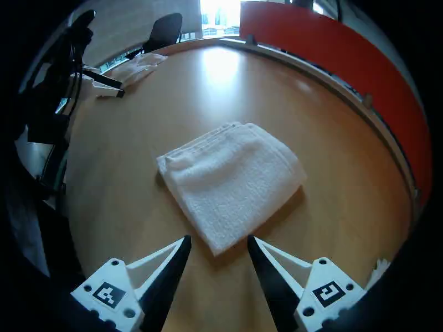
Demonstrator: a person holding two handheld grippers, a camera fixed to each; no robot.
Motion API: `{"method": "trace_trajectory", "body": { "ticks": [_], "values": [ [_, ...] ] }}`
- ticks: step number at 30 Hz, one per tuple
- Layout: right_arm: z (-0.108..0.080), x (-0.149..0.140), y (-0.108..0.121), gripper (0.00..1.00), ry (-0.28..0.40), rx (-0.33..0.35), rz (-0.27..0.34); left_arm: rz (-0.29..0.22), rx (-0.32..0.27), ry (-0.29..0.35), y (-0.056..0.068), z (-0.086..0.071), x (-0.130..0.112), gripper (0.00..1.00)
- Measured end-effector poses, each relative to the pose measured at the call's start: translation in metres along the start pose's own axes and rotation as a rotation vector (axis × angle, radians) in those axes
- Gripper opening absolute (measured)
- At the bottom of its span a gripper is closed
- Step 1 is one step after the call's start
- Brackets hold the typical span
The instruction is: Fold towel
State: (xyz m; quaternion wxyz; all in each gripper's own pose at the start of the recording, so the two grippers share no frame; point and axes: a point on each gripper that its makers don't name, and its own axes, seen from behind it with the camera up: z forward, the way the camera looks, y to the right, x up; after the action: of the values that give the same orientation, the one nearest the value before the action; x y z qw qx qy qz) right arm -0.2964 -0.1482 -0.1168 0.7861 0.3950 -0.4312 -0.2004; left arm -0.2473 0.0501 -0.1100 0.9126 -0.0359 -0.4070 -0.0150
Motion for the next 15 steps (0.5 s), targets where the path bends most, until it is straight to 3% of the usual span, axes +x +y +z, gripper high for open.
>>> {"method": "trace_trajectory", "body": {
  "ticks": [2, 10, 15],
  "values": [
    [0.001, -0.002, 0.0, 0.72, -0.006, 0.001, -0.001, 0.0, 0.0, 0.0, 0.0, 0.0, 0.0, 0.94],
    [0.004, -0.011, -0.001, 0.41, -0.028, -0.005, 0.002, -0.005, 0.001, 0.0, -0.001, 0.0, 0.0, 0.94],
    [0.005, -0.013, 0.0, 0.39, -0.033, -0.012, 0.009, -0.004, 0.001, 0.002, -0.001, 0.0, 0.001, 0.93]
  ]
}}
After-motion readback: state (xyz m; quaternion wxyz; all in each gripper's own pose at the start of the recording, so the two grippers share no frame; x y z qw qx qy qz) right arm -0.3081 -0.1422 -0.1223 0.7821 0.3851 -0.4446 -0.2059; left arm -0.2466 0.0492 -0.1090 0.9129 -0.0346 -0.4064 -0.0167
